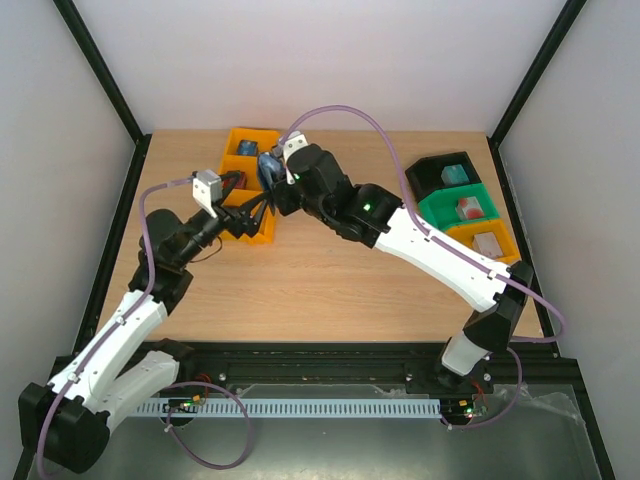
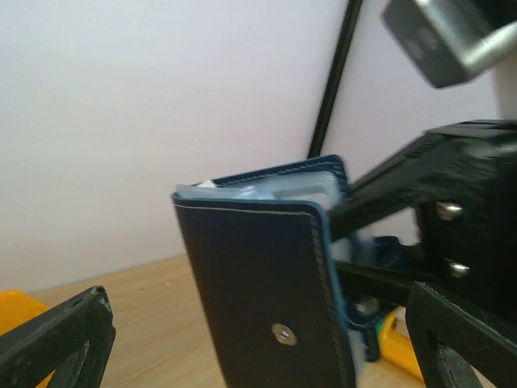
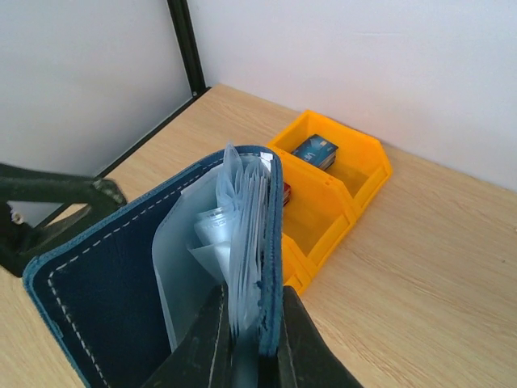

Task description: Take the credit cards out of the card holder

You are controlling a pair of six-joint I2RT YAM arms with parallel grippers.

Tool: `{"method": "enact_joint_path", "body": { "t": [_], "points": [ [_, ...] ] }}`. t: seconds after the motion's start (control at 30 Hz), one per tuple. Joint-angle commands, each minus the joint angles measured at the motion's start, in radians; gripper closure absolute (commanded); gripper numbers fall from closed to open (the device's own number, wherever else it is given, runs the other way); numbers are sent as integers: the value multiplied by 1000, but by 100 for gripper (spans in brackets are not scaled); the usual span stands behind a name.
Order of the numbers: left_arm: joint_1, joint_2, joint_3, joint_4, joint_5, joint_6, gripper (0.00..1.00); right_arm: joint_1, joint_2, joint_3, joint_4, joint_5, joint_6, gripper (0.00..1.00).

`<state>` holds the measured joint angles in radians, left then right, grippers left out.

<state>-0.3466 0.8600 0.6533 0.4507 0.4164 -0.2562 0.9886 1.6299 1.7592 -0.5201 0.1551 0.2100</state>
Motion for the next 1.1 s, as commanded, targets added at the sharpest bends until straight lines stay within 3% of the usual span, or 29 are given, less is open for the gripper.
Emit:
{"method": "enact_joint_path", "body": {
  "t": [0.0,0.2,0.27,0.43,0.77,0.87,0.97,1.07],
  "points": [
    [-26,20,31,-12,-137,21,0,24,6,43,0,10,-22,98],
    [-48,41,53,-111,-214,99,0,30,15,83,-4,-103,-56,98],
    [-42,38,53,-142,-242,95,5,29,1,83,7,-132,-72,98],
    [24,21,50,-189,-259,23,40,-39,-77,13,76,-364,-66,98],
    [60,-9,36,-121,50,-36,68,-114,-144,-99,170,-711,-52,98],
    [64,-14,36,-96,121,-50,95,-138,-154,-120,176,-765,-52,98],
    [68,-23,34,-84,183,-76,98,-174,-177,-164,194,-807,-56,79],
    [78,-35,27,-61,220,-118,98,-217,-205,-208,208,-875,-57,67]
  ]
}}
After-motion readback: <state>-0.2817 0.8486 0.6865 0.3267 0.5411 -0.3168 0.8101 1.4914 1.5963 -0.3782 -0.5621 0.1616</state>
